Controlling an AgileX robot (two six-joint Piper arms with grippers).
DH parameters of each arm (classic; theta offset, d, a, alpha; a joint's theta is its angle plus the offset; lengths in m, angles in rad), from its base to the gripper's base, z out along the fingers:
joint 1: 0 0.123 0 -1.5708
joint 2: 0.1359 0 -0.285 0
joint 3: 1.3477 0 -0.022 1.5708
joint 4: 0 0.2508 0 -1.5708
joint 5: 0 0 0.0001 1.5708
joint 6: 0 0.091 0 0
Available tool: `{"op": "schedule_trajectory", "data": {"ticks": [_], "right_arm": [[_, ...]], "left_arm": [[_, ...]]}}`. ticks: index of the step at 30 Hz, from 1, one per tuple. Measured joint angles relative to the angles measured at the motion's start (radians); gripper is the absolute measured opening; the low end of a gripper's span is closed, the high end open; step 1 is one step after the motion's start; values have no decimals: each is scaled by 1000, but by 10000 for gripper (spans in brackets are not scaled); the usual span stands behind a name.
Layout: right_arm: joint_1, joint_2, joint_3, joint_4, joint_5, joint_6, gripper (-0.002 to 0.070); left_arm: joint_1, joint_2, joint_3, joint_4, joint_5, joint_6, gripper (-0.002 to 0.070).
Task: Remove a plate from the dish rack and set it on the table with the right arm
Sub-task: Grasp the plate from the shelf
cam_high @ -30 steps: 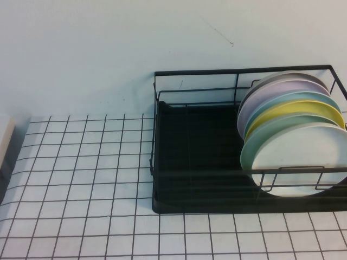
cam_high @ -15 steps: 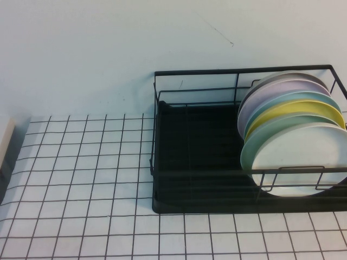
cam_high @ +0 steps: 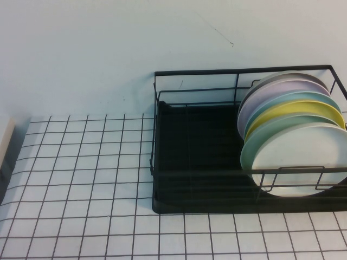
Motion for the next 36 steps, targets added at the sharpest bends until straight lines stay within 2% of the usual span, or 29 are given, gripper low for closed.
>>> {"op": "schedule_trajectory", "data": {"ticks": [4, 8, 14, 22, 30, 36], "right_arm": [[0, 186, -149, -102, 6, -69, 386], [31, 391, -264, -157, 6, -231, 447], [88, 682, -397, -185, 2, -492, 461], [97, 964, -519, -227, -23, -605, 463], [99, 1057, -541, -234, -24, -734, 457], [101, 1093, -547, -232, -29, -772, 421]], "left_arm": [[0, 0, 0, 0, 0, 0, -3], [0, 0, 0, 0, 0, 0, -3], [0, 0, 0, 0, 0, 0, -3], [0, 0, 0, 0, 0, 0, -3], [0, 0, 0, 0, 0, 0, -3], [0, 0, 0, 0, 0, 0, -3]]}}
